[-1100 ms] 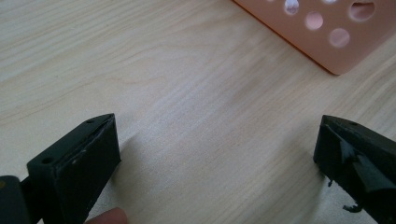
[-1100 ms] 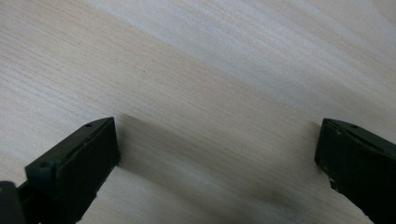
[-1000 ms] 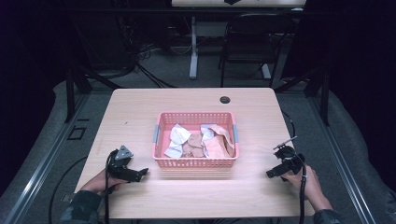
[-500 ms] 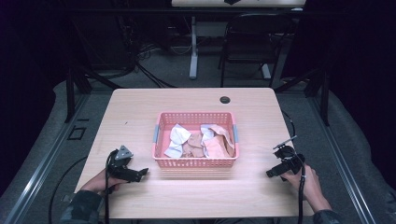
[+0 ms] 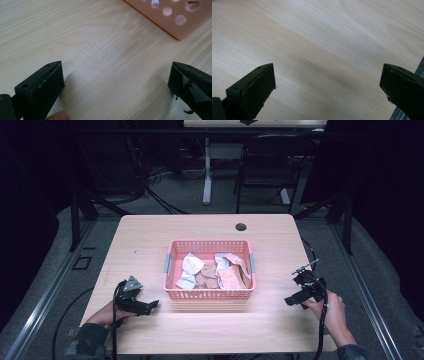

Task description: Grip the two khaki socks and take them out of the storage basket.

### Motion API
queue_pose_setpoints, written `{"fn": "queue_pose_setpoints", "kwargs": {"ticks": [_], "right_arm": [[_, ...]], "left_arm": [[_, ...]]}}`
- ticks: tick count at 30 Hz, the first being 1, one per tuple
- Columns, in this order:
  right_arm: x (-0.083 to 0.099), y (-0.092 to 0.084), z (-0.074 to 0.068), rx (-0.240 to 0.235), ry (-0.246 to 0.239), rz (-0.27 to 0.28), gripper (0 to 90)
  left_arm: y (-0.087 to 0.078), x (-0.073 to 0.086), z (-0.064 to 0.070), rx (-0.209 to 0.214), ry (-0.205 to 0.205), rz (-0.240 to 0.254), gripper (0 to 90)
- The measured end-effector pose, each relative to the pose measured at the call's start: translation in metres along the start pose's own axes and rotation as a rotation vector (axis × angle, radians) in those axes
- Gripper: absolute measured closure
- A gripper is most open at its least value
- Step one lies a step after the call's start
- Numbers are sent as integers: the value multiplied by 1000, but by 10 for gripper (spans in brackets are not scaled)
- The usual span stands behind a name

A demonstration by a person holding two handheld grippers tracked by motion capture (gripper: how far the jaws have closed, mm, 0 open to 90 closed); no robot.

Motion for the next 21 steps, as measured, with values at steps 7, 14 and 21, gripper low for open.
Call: {"fn": "queue_pose_setpoints", "kwargs": {"ticks": [7,14,21], "right_arm": [[-9,-19,-7,-9,-29,53,0],[-20,-39,-15,-16,-47,107,0],[-26,-50,-20,-41,-53,115,0]], "left_arm": [[0,0,0,0,-1,0,4],[0,0,0,0,0,0,3],[0,0,0,-1,0,0,4]]}}
Point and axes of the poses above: each handheld gripper's, and its own axes: y roughly forward along the jaws, x roughly out of its underside, z roughly to its right, the point moved 2 cm from there along y, roughly forward along the jaws, and after that the axes turned 3 degrees about -z, right-handed, at the moved point
